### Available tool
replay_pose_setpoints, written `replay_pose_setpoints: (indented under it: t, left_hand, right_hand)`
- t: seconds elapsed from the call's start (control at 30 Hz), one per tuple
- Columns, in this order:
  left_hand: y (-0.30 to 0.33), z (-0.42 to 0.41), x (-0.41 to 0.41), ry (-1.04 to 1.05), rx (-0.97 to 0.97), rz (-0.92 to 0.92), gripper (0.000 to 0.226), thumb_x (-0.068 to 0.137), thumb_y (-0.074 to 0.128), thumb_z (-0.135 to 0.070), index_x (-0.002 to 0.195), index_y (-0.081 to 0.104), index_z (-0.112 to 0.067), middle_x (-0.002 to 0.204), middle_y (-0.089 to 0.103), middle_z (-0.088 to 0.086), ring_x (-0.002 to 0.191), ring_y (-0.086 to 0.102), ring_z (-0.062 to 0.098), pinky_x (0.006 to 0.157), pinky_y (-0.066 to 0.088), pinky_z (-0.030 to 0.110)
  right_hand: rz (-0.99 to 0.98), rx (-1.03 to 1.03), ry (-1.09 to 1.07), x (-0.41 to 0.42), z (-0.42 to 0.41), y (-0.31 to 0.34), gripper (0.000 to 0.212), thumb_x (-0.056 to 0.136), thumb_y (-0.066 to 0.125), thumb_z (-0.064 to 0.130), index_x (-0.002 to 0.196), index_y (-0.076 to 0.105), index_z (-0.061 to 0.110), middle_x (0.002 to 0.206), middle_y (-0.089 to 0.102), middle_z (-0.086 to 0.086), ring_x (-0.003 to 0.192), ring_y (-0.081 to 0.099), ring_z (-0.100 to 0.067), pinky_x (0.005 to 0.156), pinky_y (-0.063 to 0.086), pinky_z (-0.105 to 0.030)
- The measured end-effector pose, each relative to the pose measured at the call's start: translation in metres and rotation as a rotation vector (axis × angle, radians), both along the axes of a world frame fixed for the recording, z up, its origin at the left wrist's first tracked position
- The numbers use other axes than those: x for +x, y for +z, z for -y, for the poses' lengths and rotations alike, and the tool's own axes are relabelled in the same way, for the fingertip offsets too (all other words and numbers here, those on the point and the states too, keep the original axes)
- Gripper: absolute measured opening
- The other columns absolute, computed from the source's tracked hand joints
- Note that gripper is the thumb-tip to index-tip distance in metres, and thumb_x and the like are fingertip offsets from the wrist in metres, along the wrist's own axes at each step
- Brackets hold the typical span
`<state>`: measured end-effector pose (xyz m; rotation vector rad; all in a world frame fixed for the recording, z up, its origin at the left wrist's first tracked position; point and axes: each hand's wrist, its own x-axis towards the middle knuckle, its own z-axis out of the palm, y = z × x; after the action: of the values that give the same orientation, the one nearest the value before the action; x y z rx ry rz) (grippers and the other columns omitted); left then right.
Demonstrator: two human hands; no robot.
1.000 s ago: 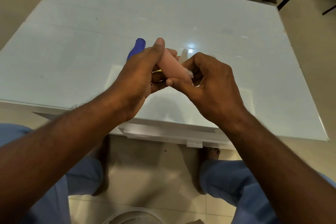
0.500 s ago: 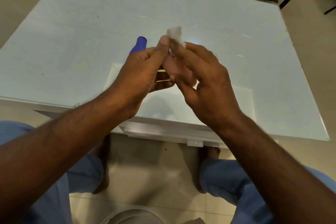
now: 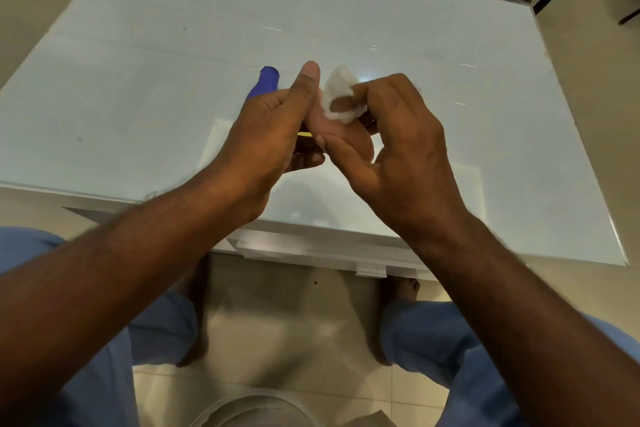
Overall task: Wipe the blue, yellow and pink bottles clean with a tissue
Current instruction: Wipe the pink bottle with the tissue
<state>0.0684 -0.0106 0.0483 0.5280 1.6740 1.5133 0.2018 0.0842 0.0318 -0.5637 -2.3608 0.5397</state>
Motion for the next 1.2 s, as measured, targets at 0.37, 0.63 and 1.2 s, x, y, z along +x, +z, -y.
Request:
replay_pose_setpoints:
  t: [0.37, 0.63, 1.2]
  left_hand:
    - [-0.006, 0.001, 0.0, -0.028, 0.006, -0.066, 0.043, 0.101, 0.046, -0.055, 0.113, 0.069, -0.02, 0.113, 0.075, 0.01, 0.096, 0.077, 0.025, 0.081, 0.064, 0.039]
    - [-0.006, -0.001, -0.001, -0.011, 0.025, -0.105, 0.046, 0.102, 0.047, -0.054, 0.126, 0.065, -0.019, 0.122, 0.069, 0.014, 0.101, 0.075, 0.03, 0.079, 0.065, 0.045]
    - [-0.009, -0.002, -0.01, 0.072, -0.07, 0.093, 0.07, 0.098, 0.049, -0.063, 0.156, 0.037, -0.025, 0.125, 0.068, 0.008, 0.093, 0.076, 0.021, 0.063, 0.06, 0.027]
  right_hand:
    - [0.151, -0.037, 0.04, 0.003, -0.01, -0.001, 0.054, 0.094, 0.078, 0.047, 0.132, 0.062, 0.013, 0.119, 0.062, -0.004, 0.103, 0.059, -0.015, 0.08, 0.06, -0.042]
    - [0.037, -0.03, -0.026, 0.004, -0.01, 0.004, 0.047, 0.089, 0.082, 0.053, 0.091, 0.058, 0.013, 0.087, 0.057, -0.001, 0.077, 0.052, -0.016, 0.063, 0.051, -0.037]
    - [0.105, 0.062, 0.261, 0.008, -0.004, 0.001, 0.065, 0.094, 0.082, 0.03, 0.146, 0.058, -0.001, 0.143, 0.064, -0.014, 0.131, 0.062, -0.027, 0.108, 0.052, -0.033]
